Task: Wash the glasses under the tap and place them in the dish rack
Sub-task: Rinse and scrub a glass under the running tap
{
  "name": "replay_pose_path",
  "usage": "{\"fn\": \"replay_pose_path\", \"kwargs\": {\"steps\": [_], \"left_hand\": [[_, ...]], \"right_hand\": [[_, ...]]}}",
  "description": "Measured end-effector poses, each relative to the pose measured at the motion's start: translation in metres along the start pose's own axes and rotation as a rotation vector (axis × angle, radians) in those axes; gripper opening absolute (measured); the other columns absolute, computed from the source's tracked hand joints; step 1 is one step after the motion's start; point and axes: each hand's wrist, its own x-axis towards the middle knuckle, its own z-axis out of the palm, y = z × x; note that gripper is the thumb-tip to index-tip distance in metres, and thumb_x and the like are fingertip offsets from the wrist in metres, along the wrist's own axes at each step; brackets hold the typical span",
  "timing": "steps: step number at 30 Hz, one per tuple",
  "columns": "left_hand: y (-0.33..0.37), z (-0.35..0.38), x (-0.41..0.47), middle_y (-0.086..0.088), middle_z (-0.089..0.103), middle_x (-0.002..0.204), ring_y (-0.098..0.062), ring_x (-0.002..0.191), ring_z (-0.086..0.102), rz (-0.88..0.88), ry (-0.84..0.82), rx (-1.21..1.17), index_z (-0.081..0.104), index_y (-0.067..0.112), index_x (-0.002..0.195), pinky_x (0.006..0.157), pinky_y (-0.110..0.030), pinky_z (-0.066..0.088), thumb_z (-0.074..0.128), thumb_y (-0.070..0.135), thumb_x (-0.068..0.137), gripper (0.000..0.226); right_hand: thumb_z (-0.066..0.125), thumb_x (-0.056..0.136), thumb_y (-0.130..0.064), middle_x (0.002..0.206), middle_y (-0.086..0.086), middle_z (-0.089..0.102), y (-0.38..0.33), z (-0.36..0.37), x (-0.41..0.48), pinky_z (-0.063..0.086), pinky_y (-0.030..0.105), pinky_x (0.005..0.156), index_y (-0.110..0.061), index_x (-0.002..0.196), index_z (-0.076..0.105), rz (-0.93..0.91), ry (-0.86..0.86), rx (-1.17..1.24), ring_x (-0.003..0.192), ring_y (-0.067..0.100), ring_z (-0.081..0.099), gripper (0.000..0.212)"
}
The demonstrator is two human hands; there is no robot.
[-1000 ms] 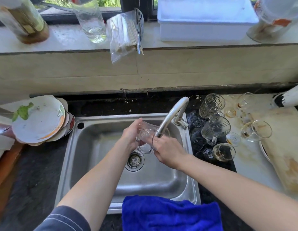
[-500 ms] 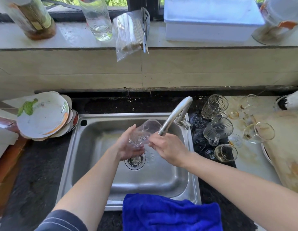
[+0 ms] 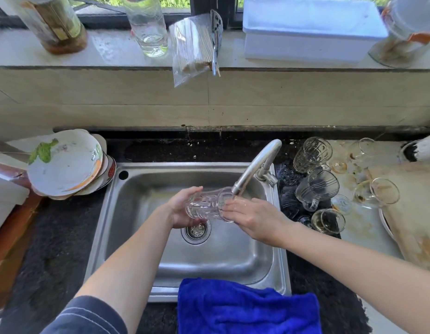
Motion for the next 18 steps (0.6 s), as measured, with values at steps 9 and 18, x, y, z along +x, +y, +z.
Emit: {"fn": "replay_pose_path", "kwargs": {"steps": [9, 18], "left_hand": [[-0.021, 0.015, -0.006, -0.014, 0.065, 0.116, -0.029, 0.094, 0.061, 0.277, -0.132, -0.352, 0.059, 0.018, 0.114, 0.081, -0.041, 0.045, 0.041, 0.038, 0.086, 0.039], [-0.027, 0.015, 0.005, -0.003, 0.067, 0.077, -0.016, 0.058, 0.058, 0.284, 0.010, -0.236, 0.067, 0.015, 0.093, 0.053, -0.024, 0.041, 0.048, 0.043, 0.088, 0.035]], "right_hand": [[0.051, 0.095, -0.037, 0.100, -0.003, 0.073, -0.016, -0.006, 0.019, 0.052, 0.039, 0.080, -0.024, 0.109, 0.071, 0.436, -0.052, 0.371, 0.095, 0.019, 0.065, 0.028], [0.051, 0.093, -0.026, 0.106, -0.003, 0.069, -0.018, -0.016, 0.013, 0.052, 0.032, 0.078, -0.015, 0.107, 0.069, 0.263, -0.105, 0.217, 0.101, 0.017, 0.061, 0.025]]}}
